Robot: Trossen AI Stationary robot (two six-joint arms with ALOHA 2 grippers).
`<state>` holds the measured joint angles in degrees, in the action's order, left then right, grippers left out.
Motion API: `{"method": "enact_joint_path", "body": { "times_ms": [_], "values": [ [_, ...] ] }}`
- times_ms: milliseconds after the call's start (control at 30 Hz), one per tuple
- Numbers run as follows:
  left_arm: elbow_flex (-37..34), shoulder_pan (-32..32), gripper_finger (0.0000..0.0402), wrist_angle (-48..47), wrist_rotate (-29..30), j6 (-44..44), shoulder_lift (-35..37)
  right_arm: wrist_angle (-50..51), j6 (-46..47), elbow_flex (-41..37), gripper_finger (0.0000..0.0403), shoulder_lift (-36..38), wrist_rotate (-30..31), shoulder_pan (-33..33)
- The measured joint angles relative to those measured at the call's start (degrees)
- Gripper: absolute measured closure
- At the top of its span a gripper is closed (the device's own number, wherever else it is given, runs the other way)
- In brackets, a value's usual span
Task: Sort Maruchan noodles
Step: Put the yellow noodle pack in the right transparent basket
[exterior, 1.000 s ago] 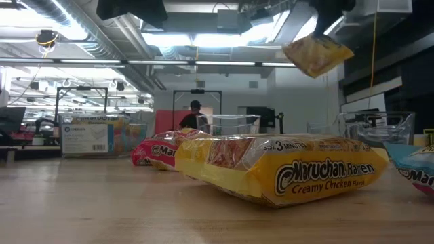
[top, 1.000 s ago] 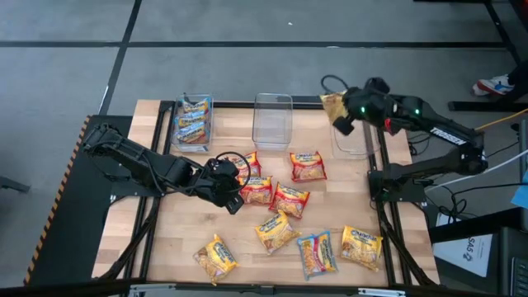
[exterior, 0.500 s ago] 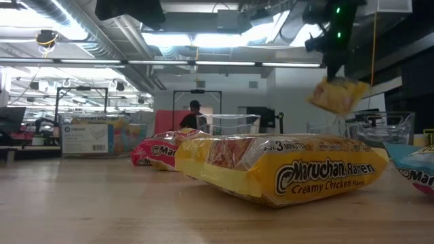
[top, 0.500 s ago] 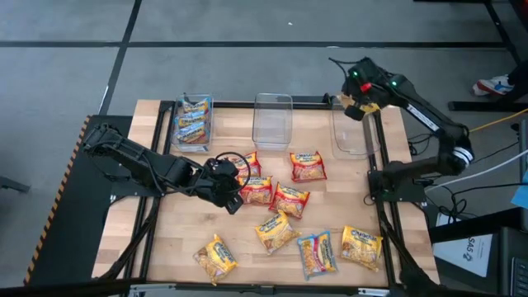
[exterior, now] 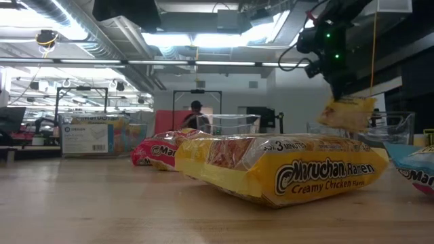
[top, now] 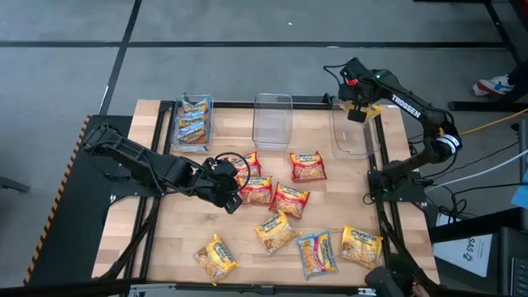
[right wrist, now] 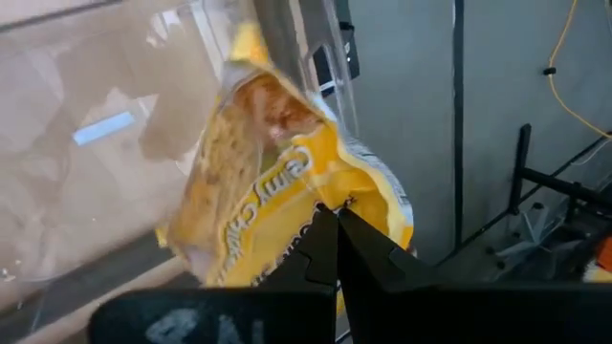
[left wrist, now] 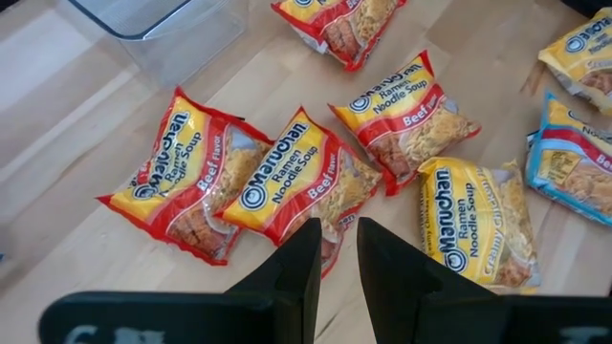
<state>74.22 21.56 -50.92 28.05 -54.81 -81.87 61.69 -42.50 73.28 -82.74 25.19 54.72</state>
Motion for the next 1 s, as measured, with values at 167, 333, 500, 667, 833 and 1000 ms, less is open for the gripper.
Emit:
{"method": "enact_joint_path", "body": {
  "times_ms": [167, 333, 500, 667, 833, 1000],
  "values": [
    [0.0, 0.0, 0.0337, -0.1, 0.0, 0.0, 0.0, -0.2, 0.0, 0.0, 0.0403, 0.0, 0.0, 0.0],
    [0.0, 0.0, 0.0337, -0.1, 0.0, 0.0, 0.0, -2.1, 0.5, 0.0, 0.0401, 0.0, -0.6, 0.0],
    [0.0, 0.0, 0.0337, -0.1, 0.0, 0.0, 0.0, -3.6, 2.0, 0.0, 0.0386, 0.0, -0.7, 0.0],
    [0.0, 0.0, 0.0337, -0.1, 0.0, 0.0, 0.0, -3.3, 2.0, 0.0, 0.0362, 0.0, -0.7, 0.0],
    [0.0, 0.0, 0.0337, -0.1, 0.0, 0.0, 0.0, -3.3, 4.4, 0.0, 0.033, 0.0, -0.2, 0.0],
    [0.0, 0.0, 0.0337, -0.1, 0.0, 0.0, 0.0, -2.3, 12.7, 0.0, 0.0297, 0.0, -0.7, 0.0]
  ]
}}
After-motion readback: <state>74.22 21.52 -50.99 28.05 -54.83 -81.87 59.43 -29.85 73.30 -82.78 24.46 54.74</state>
